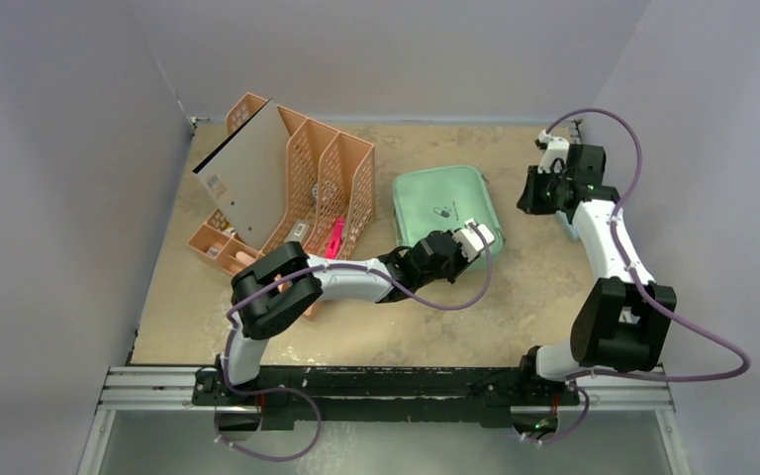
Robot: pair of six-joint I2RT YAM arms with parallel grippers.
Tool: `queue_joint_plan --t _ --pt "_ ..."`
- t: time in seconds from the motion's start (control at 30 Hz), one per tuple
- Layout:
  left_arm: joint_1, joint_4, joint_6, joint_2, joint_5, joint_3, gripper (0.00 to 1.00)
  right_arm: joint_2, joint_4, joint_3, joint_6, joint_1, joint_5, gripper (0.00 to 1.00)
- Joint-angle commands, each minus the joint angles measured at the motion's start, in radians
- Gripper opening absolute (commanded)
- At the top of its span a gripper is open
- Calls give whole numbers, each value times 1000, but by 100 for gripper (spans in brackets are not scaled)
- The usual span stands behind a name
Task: Organize the medicine kit
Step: Zip the medicine box at the center of the board.
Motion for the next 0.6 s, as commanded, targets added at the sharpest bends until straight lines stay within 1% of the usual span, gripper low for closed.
queue_joint_plan --t 0.0,0.03,0.17,0.3,0.37,0.5,0.57 --pt "7 -105 -48 45 -5 -39 24 -5 -146 26 215 0 -124 24" --pt "7 -105 -48 43 -7 -43 24 -20 -117 6 236 0 -157 27" --pt "7 -110 -46 36 -12 -44 24 -60 -2 -74 282 0 -240 34" --pt "7 -114 -45 31 -14 -43 25 -28 -60 -63 226 2 -209 40" --pt "7 -115 -46 33 -14 -43 24 -10 -58 -67 211 2 -207 43" --pt "6 -120 -51 37 -12 -38 24 38 -54 -68 195 8 -200 43" --pt "6 -120 -51 38 -12 -37 24 64 -61 -60 181 17 -169 43"
